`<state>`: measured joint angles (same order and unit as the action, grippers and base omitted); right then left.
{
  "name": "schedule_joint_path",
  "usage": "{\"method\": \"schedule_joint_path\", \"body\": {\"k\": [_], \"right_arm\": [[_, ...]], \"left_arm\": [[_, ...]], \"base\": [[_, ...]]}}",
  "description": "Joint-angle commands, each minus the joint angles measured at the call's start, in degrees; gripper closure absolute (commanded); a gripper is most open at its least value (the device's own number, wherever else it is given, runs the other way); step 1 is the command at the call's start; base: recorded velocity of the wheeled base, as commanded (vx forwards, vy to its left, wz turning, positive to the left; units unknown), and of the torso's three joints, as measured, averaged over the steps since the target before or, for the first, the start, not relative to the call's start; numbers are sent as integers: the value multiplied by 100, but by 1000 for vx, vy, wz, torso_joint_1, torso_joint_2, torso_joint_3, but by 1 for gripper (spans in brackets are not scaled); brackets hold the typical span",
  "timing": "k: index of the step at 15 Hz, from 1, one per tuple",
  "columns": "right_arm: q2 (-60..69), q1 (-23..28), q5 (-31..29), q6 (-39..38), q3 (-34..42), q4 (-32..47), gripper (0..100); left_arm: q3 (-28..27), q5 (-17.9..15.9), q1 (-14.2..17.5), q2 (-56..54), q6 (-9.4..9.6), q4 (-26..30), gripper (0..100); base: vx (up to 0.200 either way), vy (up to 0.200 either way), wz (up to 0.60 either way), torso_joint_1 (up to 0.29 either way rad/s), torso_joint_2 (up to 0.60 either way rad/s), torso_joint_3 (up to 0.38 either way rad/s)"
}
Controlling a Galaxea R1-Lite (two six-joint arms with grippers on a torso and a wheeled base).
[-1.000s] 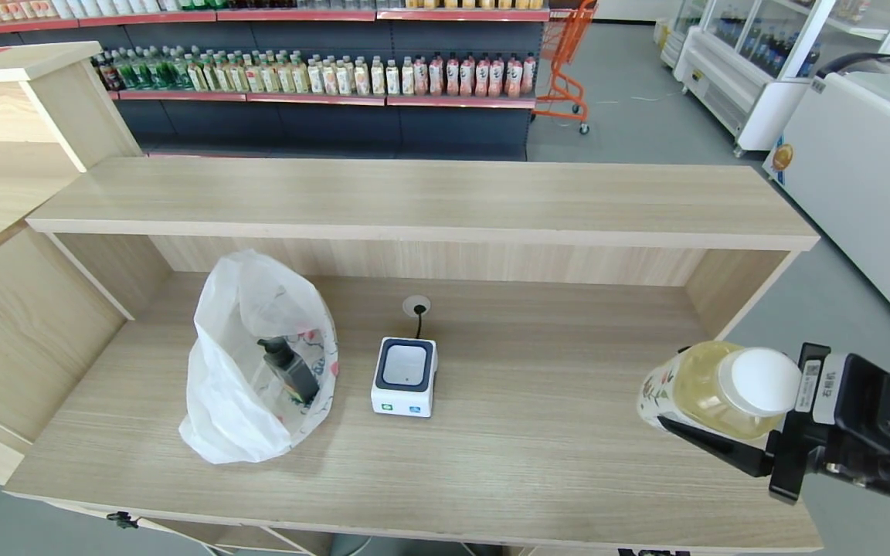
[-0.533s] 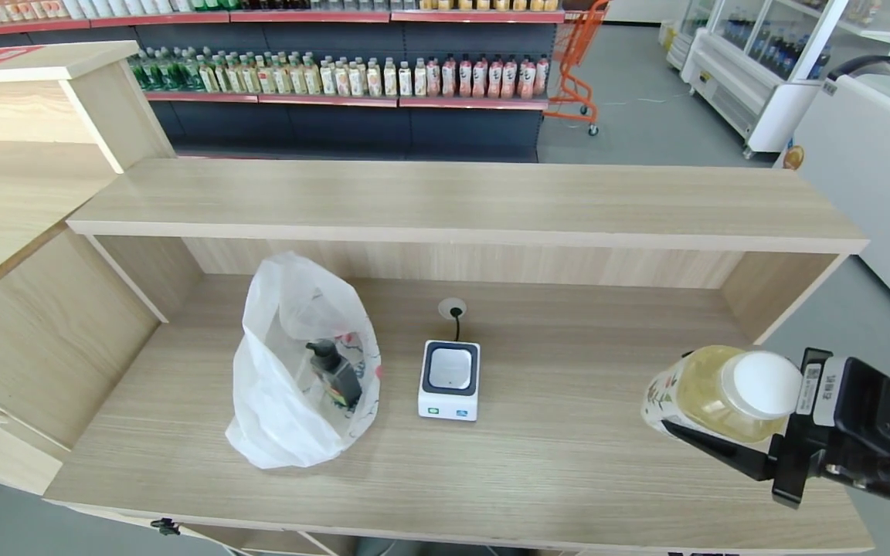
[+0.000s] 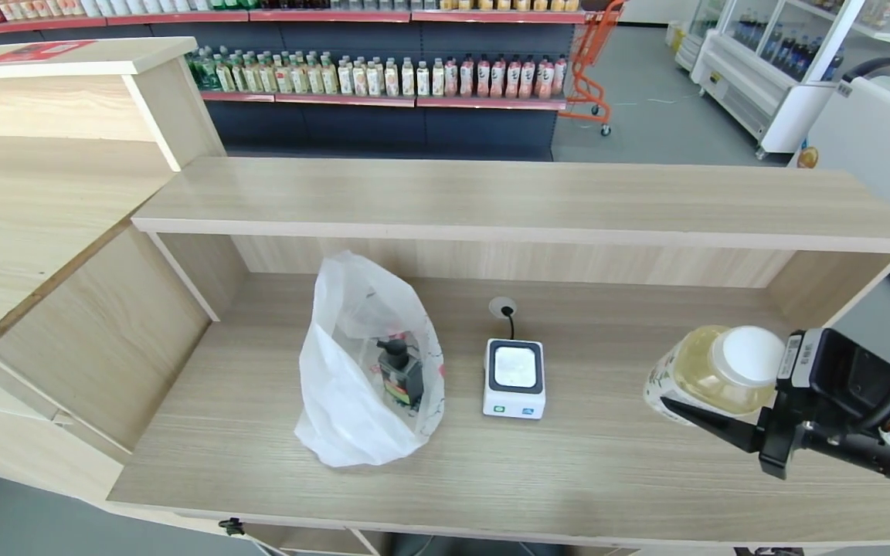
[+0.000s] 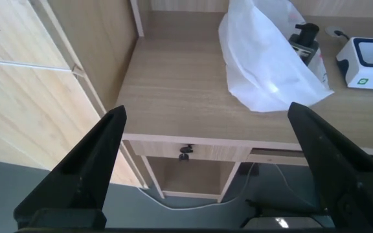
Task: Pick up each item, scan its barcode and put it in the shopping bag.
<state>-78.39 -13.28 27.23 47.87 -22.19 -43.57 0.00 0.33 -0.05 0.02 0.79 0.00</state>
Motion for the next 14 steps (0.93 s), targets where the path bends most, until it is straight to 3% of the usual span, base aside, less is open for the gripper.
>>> {"method": "schedule_joint_path", "body": {"k": [1, 5, 9, 14], "right_arm": [[-326, 53, 10, 3, -102, -90, 100], [-827, 167, 1, 20, -146, -266, 100], [-1504, 211, 98, -85, -190, -1075, 100], [-1996, 211, 590, -103, -304, -1268, 100]], "left_arm": [[0, 2, 5, -2, 0, 0, 0], [0, 11, -4, -2, 0, 0, 0], [0, 2, -4, -2, 0, 0, 0], [0, 11, 5, -2, -9, 0, 0]], "base": [[0, 200, 0, -2, 2, -2], [0, 50, 0, 1, 2, 1], [0, 0, 0, 0, 0, 0], [160, 0, 0, -3, -1, 3]]}}
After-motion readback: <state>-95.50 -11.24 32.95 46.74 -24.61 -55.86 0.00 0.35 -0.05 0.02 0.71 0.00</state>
